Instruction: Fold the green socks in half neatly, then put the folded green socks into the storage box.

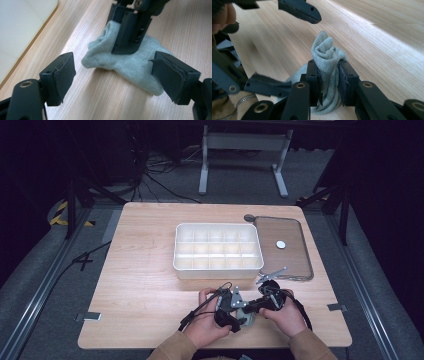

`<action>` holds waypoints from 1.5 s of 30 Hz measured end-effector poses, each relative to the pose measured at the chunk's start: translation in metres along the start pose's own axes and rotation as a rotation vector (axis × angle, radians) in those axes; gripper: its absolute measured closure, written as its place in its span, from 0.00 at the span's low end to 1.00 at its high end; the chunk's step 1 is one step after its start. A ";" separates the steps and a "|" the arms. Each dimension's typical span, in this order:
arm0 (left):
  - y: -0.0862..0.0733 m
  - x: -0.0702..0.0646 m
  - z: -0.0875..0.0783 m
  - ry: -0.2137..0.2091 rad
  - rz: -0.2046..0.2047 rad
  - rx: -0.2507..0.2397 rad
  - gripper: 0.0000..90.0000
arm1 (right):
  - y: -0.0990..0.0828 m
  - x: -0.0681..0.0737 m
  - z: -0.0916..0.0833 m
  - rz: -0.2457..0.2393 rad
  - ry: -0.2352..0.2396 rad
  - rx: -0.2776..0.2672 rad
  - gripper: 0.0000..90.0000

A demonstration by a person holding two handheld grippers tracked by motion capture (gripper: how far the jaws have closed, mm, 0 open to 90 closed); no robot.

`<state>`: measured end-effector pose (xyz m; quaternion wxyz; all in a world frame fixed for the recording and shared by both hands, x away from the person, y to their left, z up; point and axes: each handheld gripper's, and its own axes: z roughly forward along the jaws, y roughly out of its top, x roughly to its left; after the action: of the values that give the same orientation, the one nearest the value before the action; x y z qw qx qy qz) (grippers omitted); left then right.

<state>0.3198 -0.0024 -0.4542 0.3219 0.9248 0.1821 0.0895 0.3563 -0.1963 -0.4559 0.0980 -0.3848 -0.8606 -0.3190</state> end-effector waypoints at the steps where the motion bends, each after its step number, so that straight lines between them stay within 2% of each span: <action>1: 0.000 0.000 0.000 0.000 0.000 0.000 0.23 | 0.000 0.003 -0.001 -0.014 -0.016 0.000 0.81; 3: -0.001 0.004 -0.007 -0.002 -0.008 -0.008 0.24 | 0.000 0.004 -0.002 -0.026 -0.021 -0.005 0.82; 7: -0.004 0.010 -0.020 0.007 -0.029 -0.022 0.25 | 0.002 0.012 -0.010 -0.079 -0.072 -0.038 0.82; 8: -0.006 0.015 -0.027 0.014 -0.048 -0.027 0.25 | 0.002 0.015 -0.013 -0.102 -0.097 -0.054 0.82; 9: -0.006 0.015 -0.027 0.014 -0.048 -0.027 0.25 | 0.002 0.015 -0.013 -0.102 -0.097 -0.054 0.82; 10: -0.009 0.020 -0.033 0.021 -0.076 -0.031 0.25 | 0.003 0.017 -0.017 -0.127 -0.115 -0.071 0.82; 12: -0.011 0.024 -0.037 0.017 -0.088 -0.027 0.26 | 0.003 0.018 -0.019 -0.137 -0.118 -0.083 0.82; 14: -0.014 0.031 -0.046 0.014 -0.110 -0.025 0.29 | 0.003 0.021 -0.023 -0.179 -0.142 -0.112 0.81; 17: -0.020 0.039 -0.057 0.033 -0.135 -0.033 0.28 | 0.006 0.023 -0.032 -0.207 -0.150 -0.154 0.81; 20: -0.028 0.049 -0.069 0.041 -0.158 -0.044 0.28 | 0.011 0.025 -0.040 -0.236 -0.170 -0.170 0.81; 24: -0.041 0.060 -0.084 0.076 -0.191 -0.050 0.28 | 0.024 0.028 -0.054 -0.280 -0.214 -0.185 0.81; 27: -0.048 0.066 -0.093 0.113 -0.220 -0.044 0.28 | 0.033 0.028 -0.064 -0.289 -0.234 -0.201 0.81; 32: -0.054 0.072 -0.100 0.133 -0.258 -0.054 0.28 | 0.045 0.024 -0.073 -0.275 -0.249 -0.224 0.80; 35: -0.056 0.073 -0.102 0.141 -0.266 -0.060 0.28 | 0.052 0.020 -0.077 -0.261 -0.260 -0.240 0.80; 41: -0.058 0.076 -0.105 0.146 -0.278 -0.060 0.28 | 0.066 0.017 -0.084 -0.288 -0.303 -0.254 0.80; 45: -0.061 0.076 -0.104 0.152 -0.269 -0.054 0.28 | 0.075 0.014 -0.087 -0.316 -0.320 -0.249 0.80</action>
<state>0.3430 0.1304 -0.4083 0.3412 0.8735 0.3257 0.1201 0.3945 -0.2050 -0.3471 -0.1388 -0.3005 -0.8685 -0.3689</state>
